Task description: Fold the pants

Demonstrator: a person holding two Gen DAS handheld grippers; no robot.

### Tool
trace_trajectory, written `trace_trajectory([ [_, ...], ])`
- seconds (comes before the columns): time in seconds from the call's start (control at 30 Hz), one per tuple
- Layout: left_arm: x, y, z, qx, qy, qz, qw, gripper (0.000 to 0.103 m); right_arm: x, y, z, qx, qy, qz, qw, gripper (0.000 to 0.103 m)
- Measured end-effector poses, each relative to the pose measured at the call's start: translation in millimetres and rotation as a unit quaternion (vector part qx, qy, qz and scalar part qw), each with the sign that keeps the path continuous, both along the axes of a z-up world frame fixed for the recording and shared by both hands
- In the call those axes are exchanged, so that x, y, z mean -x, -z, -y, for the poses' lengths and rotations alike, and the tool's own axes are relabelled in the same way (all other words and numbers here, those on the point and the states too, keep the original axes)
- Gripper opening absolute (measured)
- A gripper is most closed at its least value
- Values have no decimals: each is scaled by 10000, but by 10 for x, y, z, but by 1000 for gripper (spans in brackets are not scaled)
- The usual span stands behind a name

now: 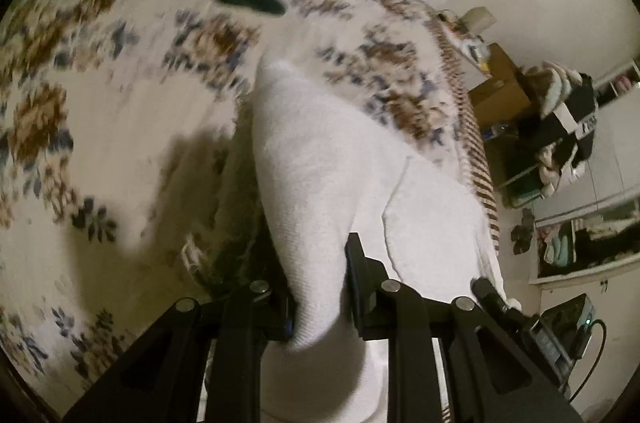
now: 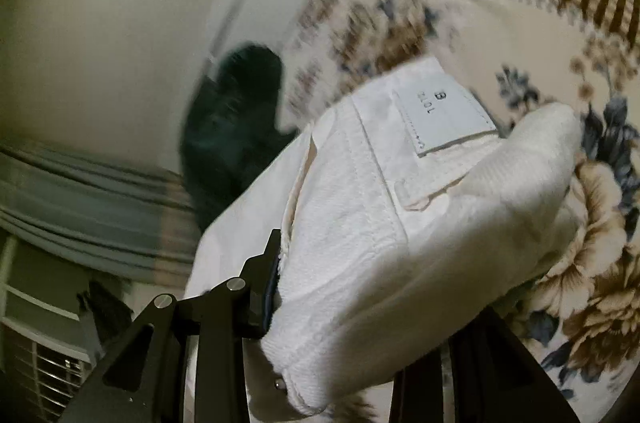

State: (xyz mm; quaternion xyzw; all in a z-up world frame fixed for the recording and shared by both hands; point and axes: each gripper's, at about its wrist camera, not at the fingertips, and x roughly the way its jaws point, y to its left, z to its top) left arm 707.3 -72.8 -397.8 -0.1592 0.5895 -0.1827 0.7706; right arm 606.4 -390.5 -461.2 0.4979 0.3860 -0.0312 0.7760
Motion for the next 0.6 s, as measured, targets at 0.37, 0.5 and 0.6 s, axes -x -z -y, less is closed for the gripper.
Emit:
trace_trajectory([
  [0.37, 101, 47, -145, -21, -105, -18, 9999, 21, 551, 118, 469, -667, 637, -232, 9955, 43],
  [0.5, 69, 55, -137, -84, -51, -13, 10000, 24, 512, 120, 526, -184, 539, -441, 9974, 34],
  [0.6, 114, -10, -99, -329, -32, 88, 9994, 28, 443, 84, 517, 66, 391, -557, 9977, 34],
])
